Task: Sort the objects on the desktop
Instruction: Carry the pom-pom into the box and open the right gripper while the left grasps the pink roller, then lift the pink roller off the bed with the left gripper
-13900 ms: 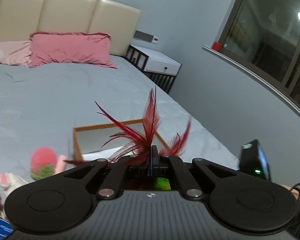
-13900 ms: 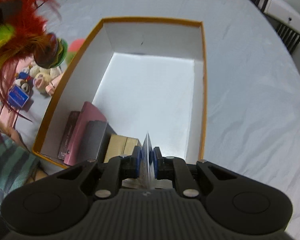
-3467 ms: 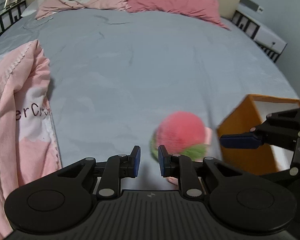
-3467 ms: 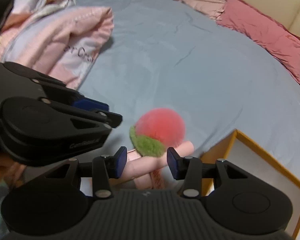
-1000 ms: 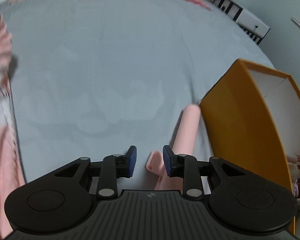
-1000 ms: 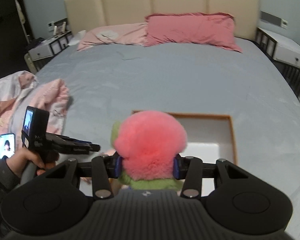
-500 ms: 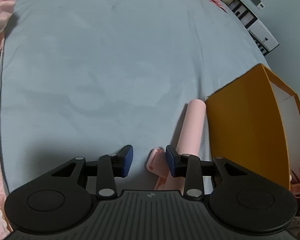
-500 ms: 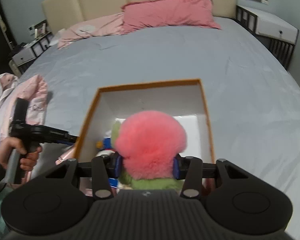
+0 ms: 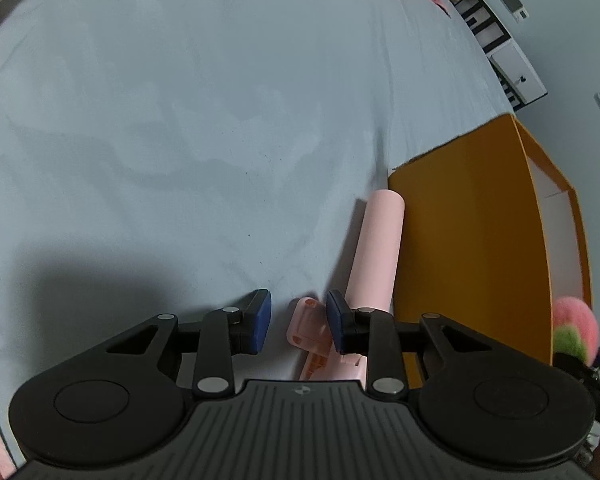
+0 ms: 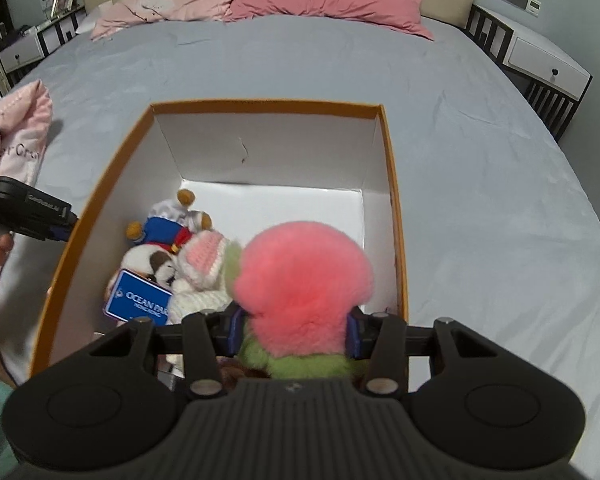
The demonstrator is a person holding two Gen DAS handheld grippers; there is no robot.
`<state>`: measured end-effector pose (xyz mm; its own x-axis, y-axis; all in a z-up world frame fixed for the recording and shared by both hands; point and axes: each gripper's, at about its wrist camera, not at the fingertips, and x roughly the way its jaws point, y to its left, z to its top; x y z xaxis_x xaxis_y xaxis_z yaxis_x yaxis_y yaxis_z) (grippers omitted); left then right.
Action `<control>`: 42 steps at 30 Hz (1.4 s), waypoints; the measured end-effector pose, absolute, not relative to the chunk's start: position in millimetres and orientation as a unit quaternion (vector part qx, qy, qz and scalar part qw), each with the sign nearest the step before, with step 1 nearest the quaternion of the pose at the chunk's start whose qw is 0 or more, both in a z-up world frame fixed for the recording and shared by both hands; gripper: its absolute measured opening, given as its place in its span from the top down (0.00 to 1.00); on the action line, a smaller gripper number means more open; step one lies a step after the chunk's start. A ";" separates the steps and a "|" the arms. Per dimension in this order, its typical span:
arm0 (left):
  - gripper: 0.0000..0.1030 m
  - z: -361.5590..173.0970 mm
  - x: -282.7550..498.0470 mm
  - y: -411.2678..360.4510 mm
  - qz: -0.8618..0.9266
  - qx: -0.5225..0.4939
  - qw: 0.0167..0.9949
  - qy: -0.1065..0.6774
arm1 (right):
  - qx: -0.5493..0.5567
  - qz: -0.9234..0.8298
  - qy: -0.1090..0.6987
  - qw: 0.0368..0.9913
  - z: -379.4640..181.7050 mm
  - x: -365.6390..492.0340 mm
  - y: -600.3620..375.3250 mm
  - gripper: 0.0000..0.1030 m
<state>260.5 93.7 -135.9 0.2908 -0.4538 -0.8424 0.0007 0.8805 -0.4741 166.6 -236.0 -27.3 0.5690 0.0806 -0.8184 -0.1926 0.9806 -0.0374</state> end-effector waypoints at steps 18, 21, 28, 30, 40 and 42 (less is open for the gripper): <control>1.00 -91.5 243.5 82.8 -0.162 -0.157 0.827 0.515 | -0.092 0.041 0.422 0.901 -18.8 147.0 -218.9 0.47; 0.90 -97.3 246.6 84.5 -0.156 -0.162 0.821 0.524 | -0.088 0.035 0.419 0.903 -19.0 141.8 -219.6 0.47; 0.71 -118.6 252.1 87.1 -0.147 -0.171 0.803 0.551 | -0.078 0.040 0.414 0.906 -17.0 134.4 -217.4 0.47; 0.70 -122.8 254.1 86.7 -0.145 -0.173 0.799 0.557 | -0.075 0.043 0.412 0.907 -16.0 133.3 -216.7 0.48; 0.71 -138.5 259.6 90.1 -0.150 -0.208 0.783 0.567 | -0.066 0.057 0.413 0.906 -21.1 131.9 -211.6 0.48; 0.76 -140.5 258.8 89.2 -0.160 -0.220 0.777 0.568 | -0.066 0.059 0.413 0.906 -21.7 132.5 -210.4 0.48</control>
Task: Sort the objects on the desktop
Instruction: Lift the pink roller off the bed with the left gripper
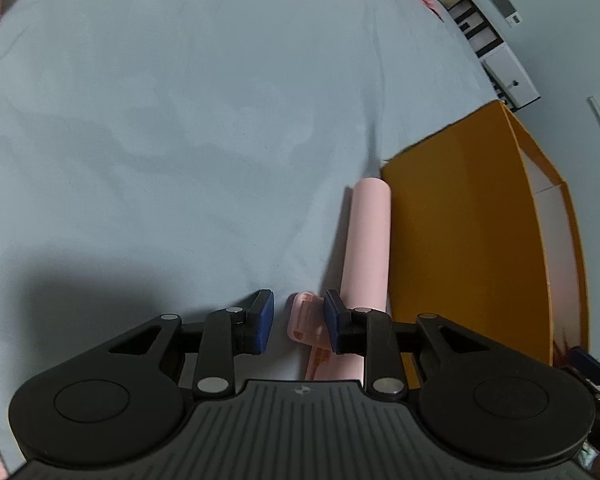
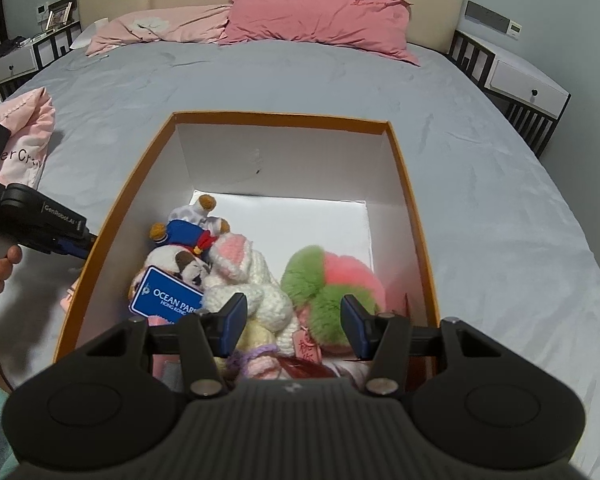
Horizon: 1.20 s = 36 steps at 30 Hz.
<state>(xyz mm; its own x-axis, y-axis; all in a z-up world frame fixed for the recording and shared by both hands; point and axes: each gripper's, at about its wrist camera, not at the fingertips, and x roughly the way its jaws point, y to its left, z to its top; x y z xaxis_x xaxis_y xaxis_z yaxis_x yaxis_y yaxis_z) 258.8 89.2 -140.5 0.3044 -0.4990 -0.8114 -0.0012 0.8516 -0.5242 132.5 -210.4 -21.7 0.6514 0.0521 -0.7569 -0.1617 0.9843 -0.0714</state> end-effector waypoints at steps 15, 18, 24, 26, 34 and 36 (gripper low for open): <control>0.93 -109.4 248.0 72.9 -0.210 -0.197 0.795 0.534 | -0.067 0.052 0.416 0.906 -24.4 132.3 -210.0 0.48; 0.93 -109.5 248.6 71.4 -0.206 -0.198 0.794 0.536 | -0.067 0.053 0.414 0.906 -24.2 133.0 -208.9 0.48; 0.89 -118.2 252.3 77.6 -0.209 -0.242 0.768 0.555 | -0.068 0.056 0.412 0.907 -23.7 133.7 -206.4 0.48; 0.89 -120.8 252.5 81.9 -0.210 -0.262 0.761 0.556 | -0.068 0.055 0.412 0.907 -24.3 133.6 -206.6 0.48; 0.88 -131.2 254.3 75.1 -0.200 -0.248 0.759 0.567 | -0.065 0.055 0.413 0.907 -27.3 132.3 -206.1 0.48; 0.88 -127.1 252.4 71.2 -0.195 -0.232 0.767 0.565 | -0.066 0.055 0.411 0.907 -26.6 131.2 -206.2 0.48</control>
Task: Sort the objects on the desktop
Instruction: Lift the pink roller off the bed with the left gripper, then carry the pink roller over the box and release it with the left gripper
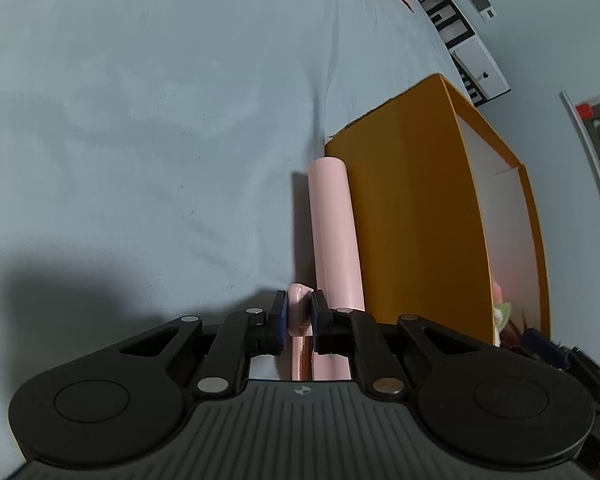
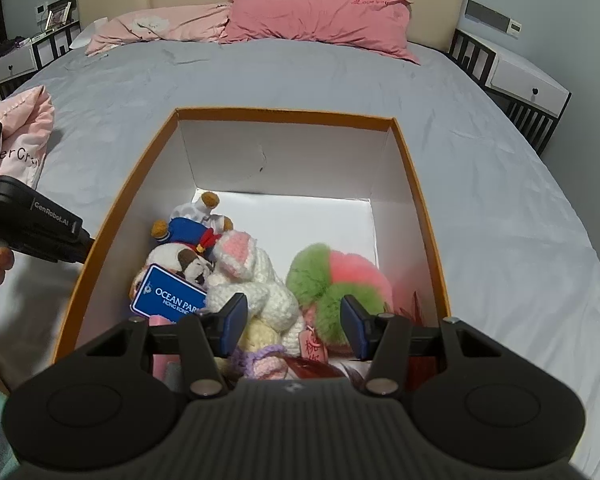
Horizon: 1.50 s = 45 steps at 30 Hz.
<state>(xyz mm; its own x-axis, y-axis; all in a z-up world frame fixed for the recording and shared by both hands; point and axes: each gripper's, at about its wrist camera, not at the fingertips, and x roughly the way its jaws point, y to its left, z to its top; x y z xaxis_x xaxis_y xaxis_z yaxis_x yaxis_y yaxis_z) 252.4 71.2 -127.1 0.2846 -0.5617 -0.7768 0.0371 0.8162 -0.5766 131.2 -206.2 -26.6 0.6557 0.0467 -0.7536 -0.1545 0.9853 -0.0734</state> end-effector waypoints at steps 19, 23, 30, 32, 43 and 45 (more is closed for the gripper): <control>0.94 -26.6 185.1 37.3 -0.147 0.030 0.892 0.427 | -0.061 0.076 0.385 0.918 -15.3 123.2 -217.0 0.48; 0.94 13.9 172.5 17.7 -0.163 0.098 0.911 0.367 | -0.056 0.081 0.378 0.920 -11.9 122.6 -220.4 0.48; 0.94 67.0 155.9 -41.3 -0.194 0.214 0.918 0.272 | -0.046 0.091 0.365 0.925 -3.3 121.6 -227.2 0.49; 0.94 74.0 155.2 -62.9 -0.209 0.247 0.913 0.248 | -0.047 0.090 0.358 0.928 -0.1 121.3 -228.4 0.49; 0.94 17.8 153.2 -175.8 -0.271 0.456 0.830 0.170 | 0.009 0.090 0.344 0.935 -6.3 129.5 -253.6 0.59; 0.94 -6.9 155.0 -190.4 -0.275 0.500 0.807 0.156 | 0.017 0.101 0.342 0.934 -9.8 132.0 -256.7 0.59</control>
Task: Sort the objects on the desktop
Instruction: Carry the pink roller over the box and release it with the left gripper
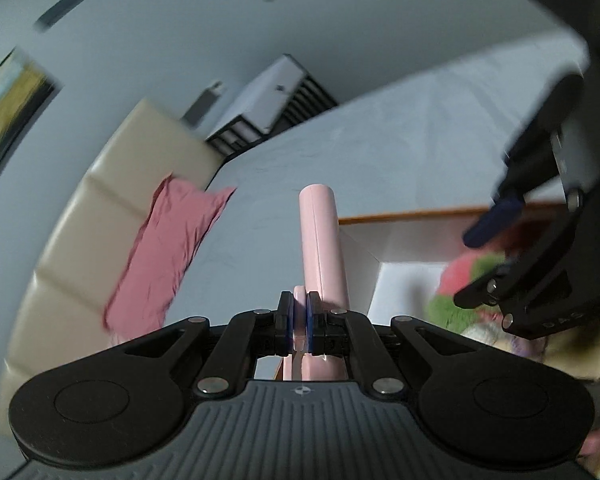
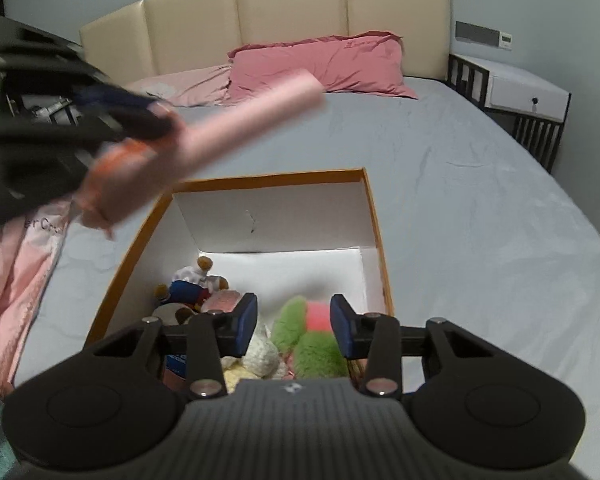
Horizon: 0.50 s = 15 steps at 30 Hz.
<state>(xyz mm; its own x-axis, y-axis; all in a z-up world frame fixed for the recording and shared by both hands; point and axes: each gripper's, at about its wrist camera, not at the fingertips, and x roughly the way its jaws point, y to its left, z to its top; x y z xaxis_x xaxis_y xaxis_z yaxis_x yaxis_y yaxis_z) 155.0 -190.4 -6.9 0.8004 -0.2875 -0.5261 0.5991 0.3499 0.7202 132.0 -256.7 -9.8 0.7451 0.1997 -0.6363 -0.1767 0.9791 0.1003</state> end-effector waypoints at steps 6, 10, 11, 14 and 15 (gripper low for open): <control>0.94 -68.0 168.7 -213.4 -0.285 0.596 0.738 0.139 | 0.032 0.123 0.344 0.930 -22.6 141.5 -266.4 0.60; 0.94 -96.3 181.5 -218.6 -0.287 0.635 0.704 0.135 | 0.051 0.126 0.356 0.924 -30.3 149.6 -273.3 0.60; 0.94 -101.9 185.2 -219.4 -0.288 0.639 0.700 0.141 | 0.051 0.122 0.362 0.923 -32.3 151.9 -273.8 0.60; 0.93 -112.6 195.8 -217.6 -0.294 0.641 0.693 0.151 | 0.049 0.111 0.369 0.922 -35.3 155.7 -274.9 0.63; 0.93 -114.2 199.1 -216.7 -0.294 0.644 0.690 0.151 | 0.045 0.112 0.369 0.922 -35.0 156.0 -274.8 0.63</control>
<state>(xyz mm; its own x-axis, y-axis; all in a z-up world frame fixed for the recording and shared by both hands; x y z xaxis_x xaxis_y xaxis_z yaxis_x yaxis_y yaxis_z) 199.1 -216.7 -114.2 0.7809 -0.2111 -0.5879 0.6012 -0.0019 0.7991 156.0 -274.8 -35.0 0.7031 0.2388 -0.6698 -0.1726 0.9711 0.1650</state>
